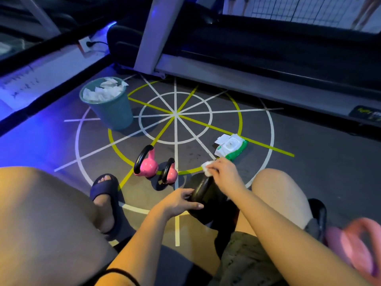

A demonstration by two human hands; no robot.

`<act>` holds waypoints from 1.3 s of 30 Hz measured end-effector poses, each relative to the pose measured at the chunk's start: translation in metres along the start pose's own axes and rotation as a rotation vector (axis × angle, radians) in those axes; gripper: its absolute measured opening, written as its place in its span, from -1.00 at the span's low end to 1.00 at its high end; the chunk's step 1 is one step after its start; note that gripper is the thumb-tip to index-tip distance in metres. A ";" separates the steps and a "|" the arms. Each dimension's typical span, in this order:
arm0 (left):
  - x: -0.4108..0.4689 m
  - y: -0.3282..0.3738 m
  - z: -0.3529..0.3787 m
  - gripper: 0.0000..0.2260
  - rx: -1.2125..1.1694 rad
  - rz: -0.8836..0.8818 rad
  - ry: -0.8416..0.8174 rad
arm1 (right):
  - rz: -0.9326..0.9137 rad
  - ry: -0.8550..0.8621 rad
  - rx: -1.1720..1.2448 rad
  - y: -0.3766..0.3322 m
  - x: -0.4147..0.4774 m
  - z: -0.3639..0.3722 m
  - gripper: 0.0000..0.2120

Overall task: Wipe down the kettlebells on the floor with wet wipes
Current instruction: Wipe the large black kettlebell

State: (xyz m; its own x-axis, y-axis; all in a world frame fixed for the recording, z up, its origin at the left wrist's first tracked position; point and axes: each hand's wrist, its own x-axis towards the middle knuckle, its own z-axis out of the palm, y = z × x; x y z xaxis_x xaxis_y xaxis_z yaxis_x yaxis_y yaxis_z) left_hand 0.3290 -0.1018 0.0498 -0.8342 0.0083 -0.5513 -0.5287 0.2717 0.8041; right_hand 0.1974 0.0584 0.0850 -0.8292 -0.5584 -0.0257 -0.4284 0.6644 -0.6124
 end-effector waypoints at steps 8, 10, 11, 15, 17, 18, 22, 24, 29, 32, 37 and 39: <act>-0.003 0.005 0.000 -0.69 0.071 -0.019 0.018 | -0.173 -0.280 -0.178 -0.019 -0.020 0.006 -0.79; -0.006 0.003 -0.002 -0.66 0.089 -0.034 0.002 | -0.241 -0.440 -0.265 -0.028 -0.038 0.016 -0.76; -0.007 -0.001 -0.003 -0.62 0.074 -0.050 -0.006 | -0.234 -0.462 -0.294 -0.029 -0.042 0.020 -0.75; -0.010 -0.015 0.000 -0.61 0.007 -0.058 0.018 | -0.157 -0.345 -0.128 -0.027 -0.039 0.016 -0.83; -0.011 -0.019 0.002 -0.60 -0.025 -0.056 0.023 | -0.110 -0.256 -0.055 -0.026 -0.035 0.013 -0.84; -0.013 -0.020 0.004 -0.59 -0.048 -0.052 0.015 | -0.089 -0.198 -0.036 -0.025 -0.032 0.013 -0.83; -0.015 -0.025 0.008 -0.60 -0.097 -0.091 0.055 | -0.035 0.014 -0.047 -0.019 -0.021 0.020 -0.80; -0.018 -0.026 0.008 -0.65 -0.149 -0.119 0.114 | -0.122 0.009 -0.119 -0.020 -0.024 0.025 -0.81; -0.025 -0.025 0.004 -0.71 -0.359 -0.148 0.198 | -0.567 -0.138 -0.342 -0.023 -0.045 0.048 -0.86; -0.023 -0.022 0.004 -0.80 -0.441 -0.139 0.229 | -0.611 -0.231 -0.428 -0.030 -0.050 0.060 -0.74; -0.020 -0.014 0.006 -0.76 -0.389 -0.105 0.262 | -0.260 -0.056 -0.198 -0.032 -0.021 0.034 -0.87; -0.021 -0.012 0.009 -0.78 -0.333 -0.084 0.272 | -0.134 -0.027 -0.130 -0.028 -0.016 0.021 -0.87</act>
State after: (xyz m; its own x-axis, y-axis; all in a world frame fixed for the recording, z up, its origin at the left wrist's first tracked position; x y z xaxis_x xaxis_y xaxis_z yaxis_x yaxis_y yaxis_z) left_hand 0.3544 -0.0967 0.0495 -0.7735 -0.2665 -0.5751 -0.5809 -0.0650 0.8114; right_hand 0.2299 0.0385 0.0858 -0.7522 -0.6583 0.0274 -0.5791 0.6407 -0.5041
